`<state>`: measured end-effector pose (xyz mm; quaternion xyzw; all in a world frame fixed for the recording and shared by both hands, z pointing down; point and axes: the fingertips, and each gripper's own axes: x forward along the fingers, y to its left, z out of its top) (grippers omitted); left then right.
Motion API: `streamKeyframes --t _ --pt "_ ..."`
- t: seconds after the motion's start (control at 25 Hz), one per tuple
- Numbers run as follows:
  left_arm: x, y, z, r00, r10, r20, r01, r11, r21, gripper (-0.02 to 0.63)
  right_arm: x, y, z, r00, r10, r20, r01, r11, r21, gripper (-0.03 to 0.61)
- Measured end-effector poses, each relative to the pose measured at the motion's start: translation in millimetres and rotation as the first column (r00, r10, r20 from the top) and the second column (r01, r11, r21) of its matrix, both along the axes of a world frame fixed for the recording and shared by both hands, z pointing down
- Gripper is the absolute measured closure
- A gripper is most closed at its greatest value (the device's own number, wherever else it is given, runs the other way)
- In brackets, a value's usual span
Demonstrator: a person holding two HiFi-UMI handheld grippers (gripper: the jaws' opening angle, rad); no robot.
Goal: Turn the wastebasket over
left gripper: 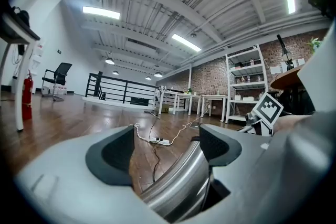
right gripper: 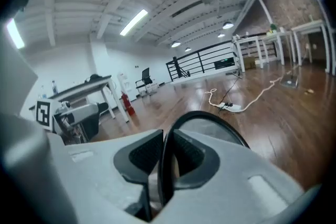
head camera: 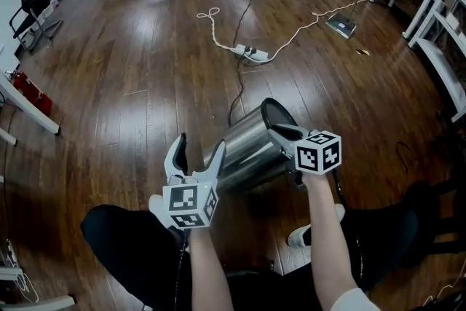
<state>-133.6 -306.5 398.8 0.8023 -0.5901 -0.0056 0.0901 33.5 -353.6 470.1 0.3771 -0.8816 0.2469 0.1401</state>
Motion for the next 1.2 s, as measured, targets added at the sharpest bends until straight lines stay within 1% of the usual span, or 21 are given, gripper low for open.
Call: streamKeyframes --t 0.08,0.16,0.24,0.32,0.44,0.56,0.64,0.68,0.8,0.88,0.96,1.0,1.04,1.08,1.16,1.2 --pt "-0.7 -0.8 2.3 1.0 -0.002 0.004 0.002 1.0 -0.004 0.198 15.6 0.1 10.7 0.992 0.067 0.105 -0.063 0.997 -0.038 0.528" --pt "-1.2 -2.1 7.7 1.0 -0.003 0.01 0.003 1.0 -0.017 0.198 34.7 0.7 25.9 0.972 0.148 0.181 -0.135 0.988 -0.08 0.528" --pt "-0.4 -3.5 14.1 1.0 -0.003 0.016 0.003 0.999 -0.034 0.198 58.5 0.9 41.8 0.946 0.237 0.221 -0.214 0.969 -0.12 0.528" --pt "1.2 -4.6 21.3 1.0 -0.001 0.025 0.003 0.998 -0.055 0.198 81.2 3.2 57.5 0.923 0.311 0.227 -0.278 0.946 -0.165 0.529" --pt "5.1 -8.1 36.5 1.0 0.002 0.025 0.001 0.996 -0.092 0.198 113.3 7.5 83.9 0.914 0.376 0.155 -0.343 0.918 -0.201 0.529" --pt "11.7 -12.6 59.9 1.0 0.007 -0.016 -0.009 0.988 -0.155 0.209 137.6 11.0 106.6 0.908 0.411 0.076 -0.387 0.895 -0.221 0.529" --pt "14.2 -12.3 78.7 0.999 0.013 -0.034 -0.02 0.978 -0.207 0.207 146.8 13.8 119.4 0.904 0.424 0.045 -0.404 0.885 -0.234 0.528" --pt "14.7 -11.6 87.9 0.999 0.015 -0.038 -0.024 0.972 -0.232 0.207 149.4 14.1 123.5 0.902 0.429 0.046 -0.407 0.882 -0.239 0.526" --pt "16.6 -9.9 109.6 0.998 0.017 -0.058 -0.033 0.958 -0.286 0.209 151.1 11.6 125.9 0.904 0.423 0.063 -0.397 0.884 -0.245 0.525" --pt "18.9 -8.2 120.1 0.998 0.021 -0.068 -0.041 0.949 -0.313 0.209 151.2 11.2 124.8 0.917 0.398 0.032 -0.379 0.892 -0.245 0.523" --pt "20.2 -6.4 130.8 0.996 0.028 -0.079 -0.053 0.938 -0.342 0.213 152.8 8.1 120.9 0.923 0.385 -0.02 -0.381 0.902 -0.203 0.52" --pt "20.8 -6.0 136.6 0.995 0.032 -0.097 -0.065 0.931 -0.358 0.219 154.8 4.8 117.7 0.918 0.395 -0.045 -0.396 0.902 -0.172 0.517" --pt "21.9 -6.3 142.6 0.991 0.036 -0.129 -0.082 0.923 -0.376 0.224 157.5 0.8 112.7 0.91 0.41 -0.059 -0.414 0.899 -0.141 0.495" --pt "23.3 -7.4 148.5 0.984 0.037 -0.173 -0.104 0.914 -0.393 0.224 160.6 -3.6 105.5 0.905 0.42 -0.067 -0.425 0.898 -0.115 0.446" --pt "24.7 -10.6 160.7 0.962 0.029 -0.272 -0.146 0.895 -0.421 0.224 167.0 -10.8 88.9 0.905 0.415 -0.088 -0.422 0.904 -0.076 0.403" --pt "24.2 -11.8 167.4 0.947 0.019 -0.32 -0.163 0.887 -0.433 0.224 169.6 -12.9 82.2 0.91 0.399 -0.11 -0.407 0.911 -0.065 0.379"
